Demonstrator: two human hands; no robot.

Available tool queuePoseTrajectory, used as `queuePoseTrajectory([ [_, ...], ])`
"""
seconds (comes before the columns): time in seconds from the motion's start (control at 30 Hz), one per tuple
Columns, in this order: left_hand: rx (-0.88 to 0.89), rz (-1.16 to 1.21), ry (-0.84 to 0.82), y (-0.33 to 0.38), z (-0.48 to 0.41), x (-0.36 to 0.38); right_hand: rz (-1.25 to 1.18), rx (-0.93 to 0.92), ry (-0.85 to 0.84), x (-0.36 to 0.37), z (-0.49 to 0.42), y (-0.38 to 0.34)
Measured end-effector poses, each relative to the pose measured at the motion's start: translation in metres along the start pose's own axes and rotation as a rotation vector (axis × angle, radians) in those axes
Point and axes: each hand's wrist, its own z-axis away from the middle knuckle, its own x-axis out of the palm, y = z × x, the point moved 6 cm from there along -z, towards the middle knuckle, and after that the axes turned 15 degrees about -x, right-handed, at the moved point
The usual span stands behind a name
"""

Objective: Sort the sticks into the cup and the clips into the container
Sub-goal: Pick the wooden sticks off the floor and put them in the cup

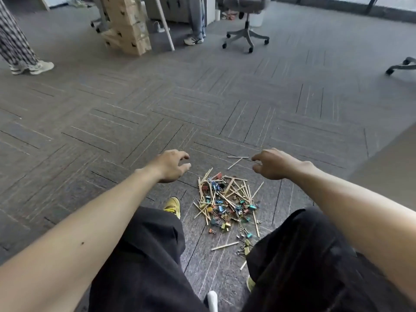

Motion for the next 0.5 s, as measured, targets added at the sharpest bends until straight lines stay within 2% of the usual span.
queuePoseTrajectory([
  [0.2,0.021,-0.116,-0.159,-0.008,-0.073,0.075,-0.048,0.043,-0.156,0.081,-0.049,0.036],
  [0.5,0.022,-0.374,-0.368,-0.033,-0.183,0.158,-0.184,0.175,-0.219,0.174,-0.111,0.1],
])
